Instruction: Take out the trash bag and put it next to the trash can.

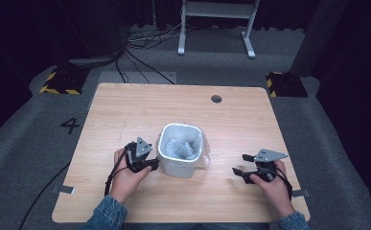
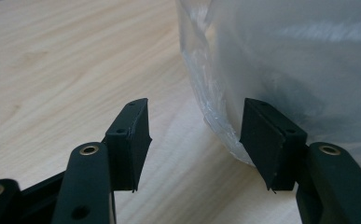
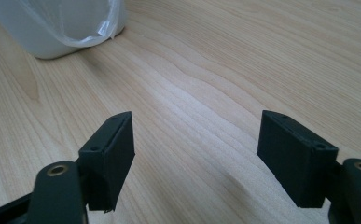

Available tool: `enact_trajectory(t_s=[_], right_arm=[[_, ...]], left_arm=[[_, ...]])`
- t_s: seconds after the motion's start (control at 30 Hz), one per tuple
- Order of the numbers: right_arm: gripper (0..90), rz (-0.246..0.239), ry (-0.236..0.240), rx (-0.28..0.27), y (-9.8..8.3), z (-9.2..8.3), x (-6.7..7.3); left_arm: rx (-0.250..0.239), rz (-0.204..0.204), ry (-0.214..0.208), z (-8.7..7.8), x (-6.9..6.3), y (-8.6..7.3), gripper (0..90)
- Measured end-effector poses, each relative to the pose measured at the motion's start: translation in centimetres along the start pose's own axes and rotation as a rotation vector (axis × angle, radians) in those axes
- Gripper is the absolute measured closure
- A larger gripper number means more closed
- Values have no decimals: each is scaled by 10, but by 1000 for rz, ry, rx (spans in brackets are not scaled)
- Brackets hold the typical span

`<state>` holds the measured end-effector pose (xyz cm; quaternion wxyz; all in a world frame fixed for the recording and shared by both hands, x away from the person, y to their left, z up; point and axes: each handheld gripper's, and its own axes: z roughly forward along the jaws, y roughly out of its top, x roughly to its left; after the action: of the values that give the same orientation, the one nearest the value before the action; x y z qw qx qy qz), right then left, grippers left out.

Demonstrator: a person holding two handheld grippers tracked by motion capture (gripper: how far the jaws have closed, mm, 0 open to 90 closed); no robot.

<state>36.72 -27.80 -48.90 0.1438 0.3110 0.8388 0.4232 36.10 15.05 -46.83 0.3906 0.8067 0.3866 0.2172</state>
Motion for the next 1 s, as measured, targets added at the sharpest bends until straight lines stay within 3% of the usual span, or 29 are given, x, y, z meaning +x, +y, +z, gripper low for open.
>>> enact_trajectory(t_s=[0.23,0.53,0.63,0.73,0.83,1.0], right_arm=[[276,8,-6,-5,-5,-3,-2],[256,-23,31,-8,5,-4,8],[229,-29,49,-11,8,-4,11],[204,-28,62,-9,9,-3,13],[199,-26,66,-9,8,-3,13],[196,-26,68,-2,7,-4,15]], left_arm=[[1,10,-41,11,-16,7,414],[-14,2,-78,23,-33,17,401],[1,-24,-88,18,-31,17,341],[11,-13,-68,7,-29,16,295],[-9,4,-43,-8,-26,13,281],[-22,11,-54,-26,-25,3,250]])
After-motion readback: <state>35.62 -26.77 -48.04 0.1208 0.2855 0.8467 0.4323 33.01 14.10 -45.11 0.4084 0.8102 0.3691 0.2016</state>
